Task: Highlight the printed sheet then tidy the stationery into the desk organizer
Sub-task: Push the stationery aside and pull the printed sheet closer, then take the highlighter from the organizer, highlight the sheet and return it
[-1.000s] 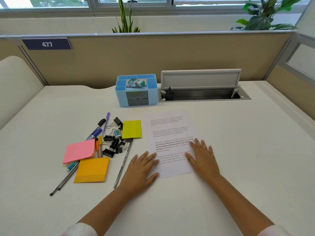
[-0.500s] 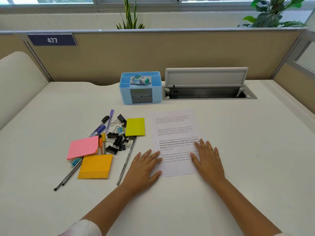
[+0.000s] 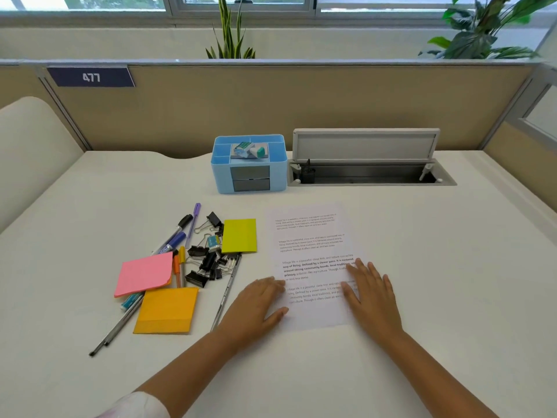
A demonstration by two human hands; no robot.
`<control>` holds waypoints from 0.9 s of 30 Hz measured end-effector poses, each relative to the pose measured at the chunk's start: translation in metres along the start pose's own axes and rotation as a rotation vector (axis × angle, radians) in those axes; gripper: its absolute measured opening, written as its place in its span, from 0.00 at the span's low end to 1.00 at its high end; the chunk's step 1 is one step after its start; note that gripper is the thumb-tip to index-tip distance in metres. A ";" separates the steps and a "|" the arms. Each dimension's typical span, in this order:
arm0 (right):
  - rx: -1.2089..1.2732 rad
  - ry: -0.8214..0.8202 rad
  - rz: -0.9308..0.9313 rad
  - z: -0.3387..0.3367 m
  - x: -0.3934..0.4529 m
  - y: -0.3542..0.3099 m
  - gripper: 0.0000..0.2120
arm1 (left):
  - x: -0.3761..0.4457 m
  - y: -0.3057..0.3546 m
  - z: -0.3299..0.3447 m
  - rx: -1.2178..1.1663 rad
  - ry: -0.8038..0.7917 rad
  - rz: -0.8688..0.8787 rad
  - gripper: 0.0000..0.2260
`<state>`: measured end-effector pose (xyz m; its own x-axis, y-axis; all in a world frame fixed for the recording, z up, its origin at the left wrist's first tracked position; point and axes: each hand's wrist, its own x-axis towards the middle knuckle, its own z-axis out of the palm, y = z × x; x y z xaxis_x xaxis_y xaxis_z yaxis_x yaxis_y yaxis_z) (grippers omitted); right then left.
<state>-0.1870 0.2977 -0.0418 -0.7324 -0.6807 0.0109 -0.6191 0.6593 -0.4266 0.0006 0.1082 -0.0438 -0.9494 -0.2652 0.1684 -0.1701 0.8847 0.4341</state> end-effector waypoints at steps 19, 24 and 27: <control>0.597 0.162 -0.189 -0.037 0.211 -0.144 0.02 | 0.151 -0.123 -0.147 -0.007 0.350 -0.227 0.23; 0.586 0.088 -0.176 -0.038 0.276 -0.185 0.14 | 0.195 -0.157 -0.163 0.011 0.399 -0.315 0.27; 0.531 0.068 -0.143 -0.029 0.294 -0.198 0.22 | 0.214 -0.169 -0.168 0.069 0.392 -0.297 0.29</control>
<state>-0.2881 -0.0242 0.0721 -0.6788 -0.7182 0.1531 -0.4987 0.2979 -0.8140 -0.1293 -0.1628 0.0673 -0.6891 -0.6218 0.3722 -0.4478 0.7692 0.4559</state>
